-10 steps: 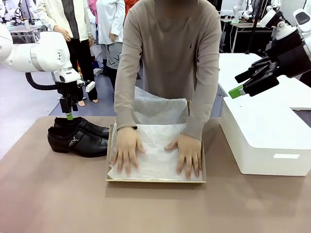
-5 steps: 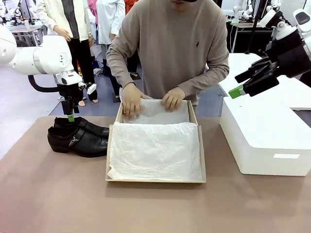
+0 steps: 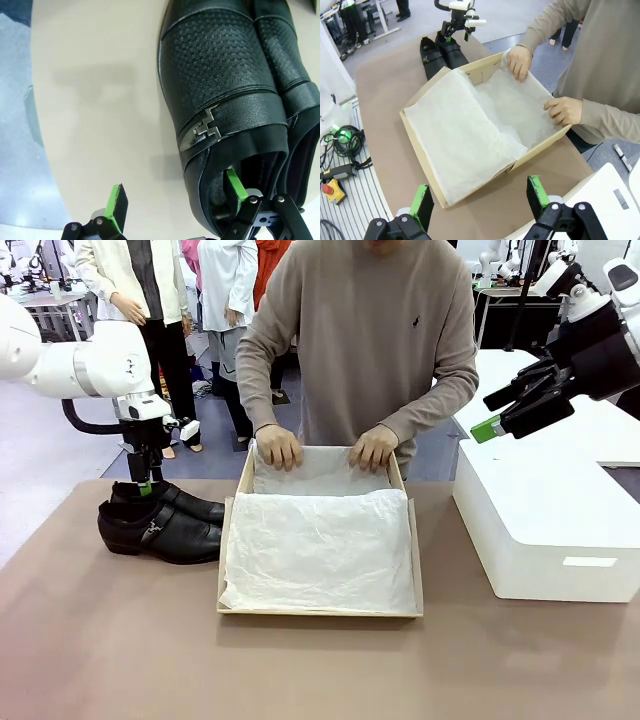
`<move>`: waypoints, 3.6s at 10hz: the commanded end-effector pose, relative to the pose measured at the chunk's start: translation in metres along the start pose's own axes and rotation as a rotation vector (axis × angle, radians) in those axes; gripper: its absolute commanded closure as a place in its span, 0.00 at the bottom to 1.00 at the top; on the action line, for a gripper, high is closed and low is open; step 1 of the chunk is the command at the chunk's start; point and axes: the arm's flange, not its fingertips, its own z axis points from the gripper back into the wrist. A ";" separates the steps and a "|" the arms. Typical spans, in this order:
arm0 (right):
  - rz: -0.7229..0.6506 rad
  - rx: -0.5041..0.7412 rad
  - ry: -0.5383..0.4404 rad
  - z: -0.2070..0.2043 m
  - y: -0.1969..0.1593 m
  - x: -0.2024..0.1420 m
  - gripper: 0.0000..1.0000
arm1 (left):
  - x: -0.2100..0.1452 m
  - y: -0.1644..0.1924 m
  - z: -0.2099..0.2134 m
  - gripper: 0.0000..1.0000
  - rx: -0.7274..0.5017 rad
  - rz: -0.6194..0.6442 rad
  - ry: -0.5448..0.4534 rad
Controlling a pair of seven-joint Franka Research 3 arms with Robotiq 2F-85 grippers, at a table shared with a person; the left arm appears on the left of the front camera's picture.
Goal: Pack the shoes into the box.
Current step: Place one shoe of the Shoes into the Shoes Box.
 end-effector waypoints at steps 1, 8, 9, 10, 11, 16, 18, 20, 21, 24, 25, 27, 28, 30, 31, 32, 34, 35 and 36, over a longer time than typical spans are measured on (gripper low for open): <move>0.008 0.013 -0.018 -0.001 -0.002 0.001 0.00 | -0.003 0.010 0.000 0.00 -0.034 0.005 0.028; 0.008 0.013 -0.018 -0.001 -0.002 0.001 0.00 | -0.006 0.013 -0.013 0.59 -0.070 0.034 0.030; 0.008 0.013 -0.018 -0.001 -0.002 0.001 0.00 | -0.006 0.013 -0.014 0.79 -0.070 0.034 0.032; 0.008 0.013 -0.018 -0.001 -0.002 0.001 0.00 | -0.006 0.012 -0.014 0.99 -0.066 0.034 0.033; 0.008 0.013 -0.018 -0.001 -0.002 0.001 0.00 | -0.006 0.012 -0.013 1.00 -0.061 0.033 0.037; 0.008 0.013 -0.018 -0.001 -0.002 0.001 0.00 | -0.008 0.010 -0.015 1.00 -0.028 0.051 0.066; 0.008 0.013 -0.018 -0.001 -0.002 0.001 0.00 | -0.011 0.008 -0.010 1.00 -0.001 0.057 0.078; 0.008 0.013 -0.018 -0.001 -0.002 0.001 0.00 | -0.015 0.002 0.002 1.00 0.021 0.066 0.071; 0.008 0.013 -0.018 -0.001 -0.002 0.001 0.00 | -0.018 -0.001 0.010 1.00 0.044 0.082 0.067; 0.008 0.013 -0.018 -0.001 -0.002 0.001 0.00 | -0.030 -0.003 0.037 1.00 0.098 0.150 0.066; 0.008 0.013 -0.018 -0.001 -0.002 0.001 0.00 | -0.035 -0.002 0.050 1.00 0.114 0.184 0.058; 0.008 0.013 -0.018 -0.001 -0.002 0.001 0.00 | -0.048 -0.004 0.087 1.00 0.189 0.225 0.047; 0.008 0.013 -0.018 -0.001 -0.002 0.001 0.00 | -0.050 -0.008 0.107 1.00 0.216 0.227 0.060; 0.008 0.013 -0.018 -0.001 -0.002 0.001 0.00 | -0.039 -0.025 0.139 1.00 0.213 0.252 0.028; 0.008 0.013 -0.018 -0.001 -0.002 0.001 0.00 | -0.025 -0.036 0.152 1.00 0.227 0.248 0.021; 0.008 0.013 -0.018 -0.001 -0.002 0.001 0.00 | -0.012 -0.047 0.162 1.00 0.234 0.232 0.018; 0.008 0.013 -0.018 -0.001 -0.002 0.001 0.00 | 0.012 -0.066 0.175 1.00 0.223 0.203 0.012; 0.008 0.013 -0.018 -0.001 -0.002 0.001 0.00 | 0.021 -0.075 0.177 1.00 0.207 0.185 0.012; 0.008 0.013 -0.018 -0.001 -0.002 0.001 0.00 | 0.027 -0.082 0.177 1.00 0.186 0.175 0.012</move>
